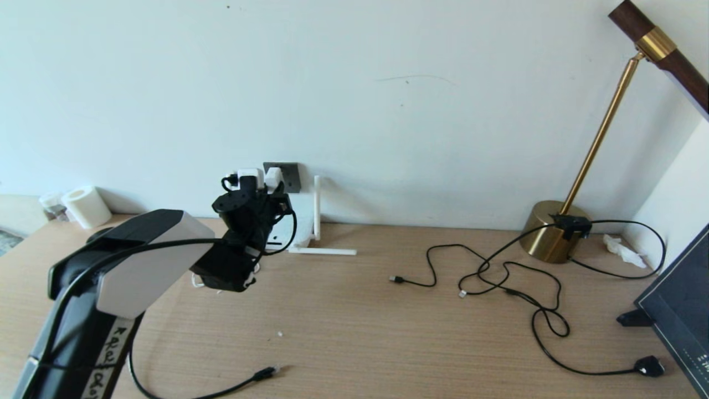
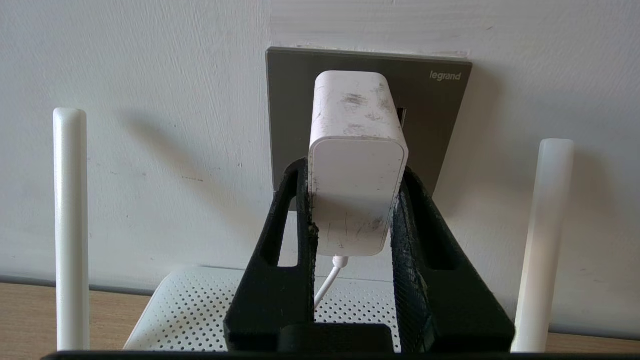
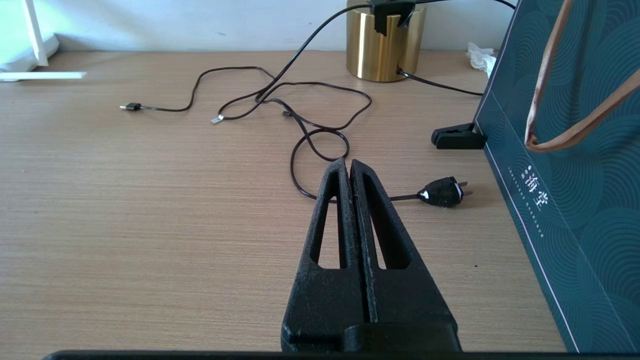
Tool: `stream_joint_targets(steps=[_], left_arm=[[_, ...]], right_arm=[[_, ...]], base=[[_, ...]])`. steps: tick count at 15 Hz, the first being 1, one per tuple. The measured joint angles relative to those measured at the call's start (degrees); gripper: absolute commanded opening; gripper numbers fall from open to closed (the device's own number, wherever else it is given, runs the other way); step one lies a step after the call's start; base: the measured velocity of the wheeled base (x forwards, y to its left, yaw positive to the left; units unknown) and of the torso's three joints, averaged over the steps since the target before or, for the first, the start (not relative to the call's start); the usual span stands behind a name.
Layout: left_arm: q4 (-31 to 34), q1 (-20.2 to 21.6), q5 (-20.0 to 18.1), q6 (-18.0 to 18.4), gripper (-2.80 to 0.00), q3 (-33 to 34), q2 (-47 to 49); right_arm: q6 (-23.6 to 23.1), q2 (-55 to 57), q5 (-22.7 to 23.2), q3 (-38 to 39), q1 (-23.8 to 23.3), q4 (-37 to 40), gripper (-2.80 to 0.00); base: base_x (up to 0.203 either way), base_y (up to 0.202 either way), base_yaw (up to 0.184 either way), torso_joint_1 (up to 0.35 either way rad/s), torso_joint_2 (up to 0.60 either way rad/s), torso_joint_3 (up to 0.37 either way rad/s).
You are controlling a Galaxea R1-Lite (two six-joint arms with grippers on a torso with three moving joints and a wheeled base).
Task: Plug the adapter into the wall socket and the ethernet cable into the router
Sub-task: Plug plug into socket
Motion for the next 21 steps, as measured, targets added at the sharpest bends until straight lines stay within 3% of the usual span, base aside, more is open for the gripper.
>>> stream_joint_targets(steps=[21], left_arm=[[-0.1, 0.0, -0.1, 0.1, -2.8, 1.4, -0.2]], right_arm=[[0.0, 0.0, 0.0, 0.0, 0.0, 0.0, -2.8]], base=[[0.0, 0.0, 0.0, 0.0, 0.0, 0.0]])
